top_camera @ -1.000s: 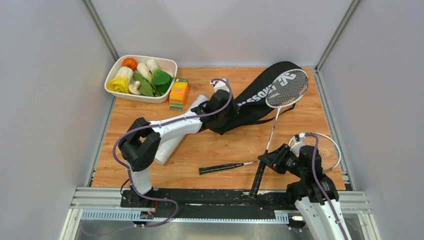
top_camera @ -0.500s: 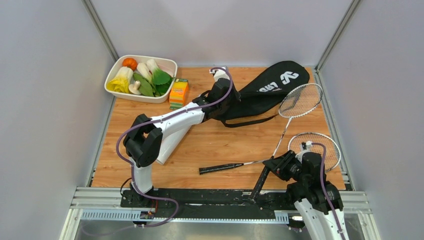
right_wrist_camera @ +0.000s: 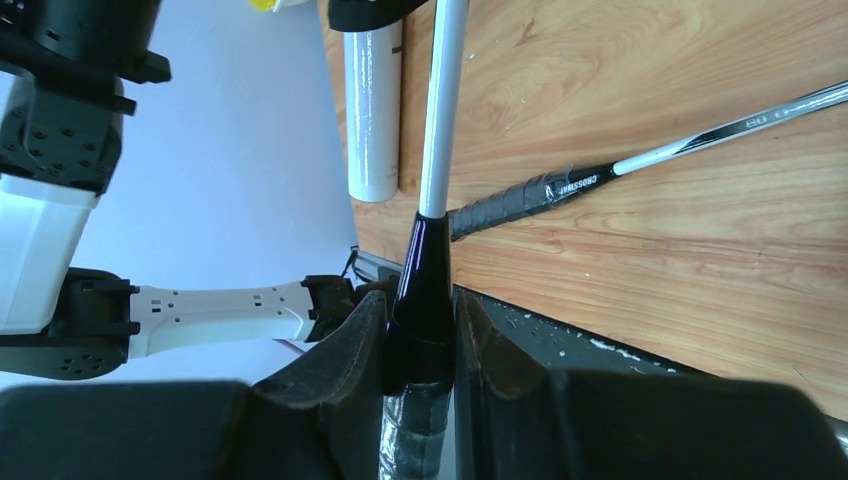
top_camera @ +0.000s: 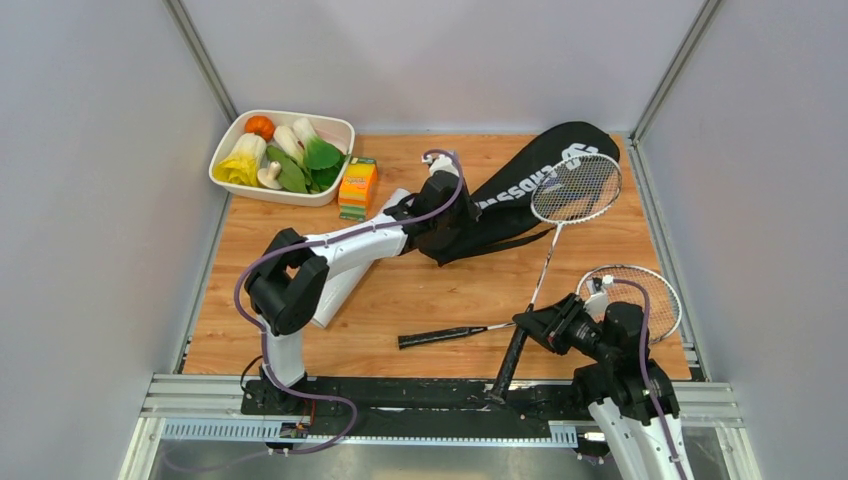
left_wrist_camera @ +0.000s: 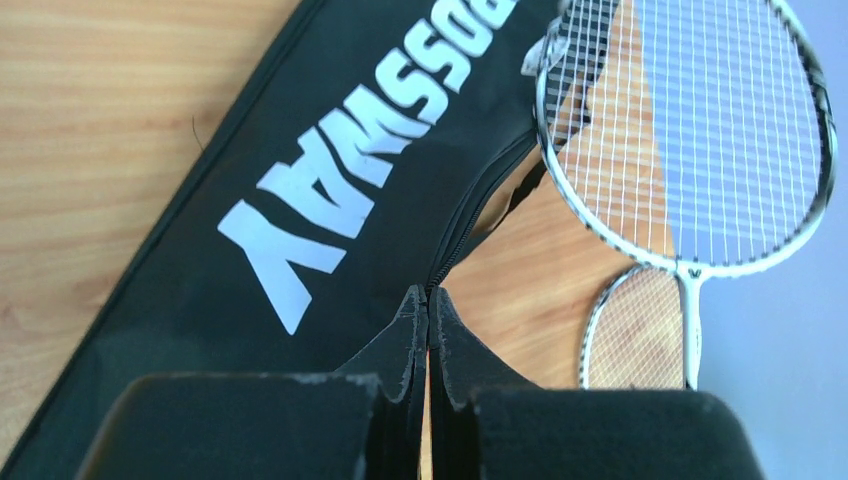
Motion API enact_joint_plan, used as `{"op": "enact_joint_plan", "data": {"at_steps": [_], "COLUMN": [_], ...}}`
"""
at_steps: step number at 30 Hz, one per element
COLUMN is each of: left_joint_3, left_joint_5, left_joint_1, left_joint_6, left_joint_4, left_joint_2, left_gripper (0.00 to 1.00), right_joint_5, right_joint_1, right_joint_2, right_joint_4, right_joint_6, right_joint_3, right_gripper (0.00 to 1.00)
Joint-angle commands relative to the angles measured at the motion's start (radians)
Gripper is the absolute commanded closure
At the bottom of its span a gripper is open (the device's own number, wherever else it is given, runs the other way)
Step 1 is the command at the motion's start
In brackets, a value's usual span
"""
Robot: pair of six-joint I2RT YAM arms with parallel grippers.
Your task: Pack up the badminton gear
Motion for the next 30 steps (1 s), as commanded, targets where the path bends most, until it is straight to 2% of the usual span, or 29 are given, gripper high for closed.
{"op": "enact_joint_plan", "data": {"at_steps": [1,7,18,26,30], "left_joint_3": [-0.079,-0.118,0.027,0.073,0.057], "left_joint_5": [0.079,0.046,0.006,0.004,0.026], "left_joint_1": [0.003,0.003,0.019,0.025,0.025], "left_joint_6": [-0.024,-0.002,0.007,0.001,-0.012], "left_joint_4": [0.097,0.097,0.054,0.043,0.062], "left_joint_2": [-0.086,-0.119,-0.092,-0.076,-0.070], "left_gripper": [1.00,1.00,1.00,1.00,1.00], "right_joint_5": [-0.083,0.010,0.066,0.028,-0.004], "right_joint_1": [-0.002,-0.002,-0.002,-0.002,-0.002], "right_joint_2": [-0.012,-0.014,-0.041,-0.043,-0.046], "right_joint_4": [0.141,0.050,-0.123,-0.154,-0.087], "right_joint_6": [0.086,0.109,0.064,0.065,0.066], "right_joint_3": [-0.025,0.028,0.052,0.041,0.026], "right_gripper": [1.00,1.00,1.00,1.00,1.00]}}
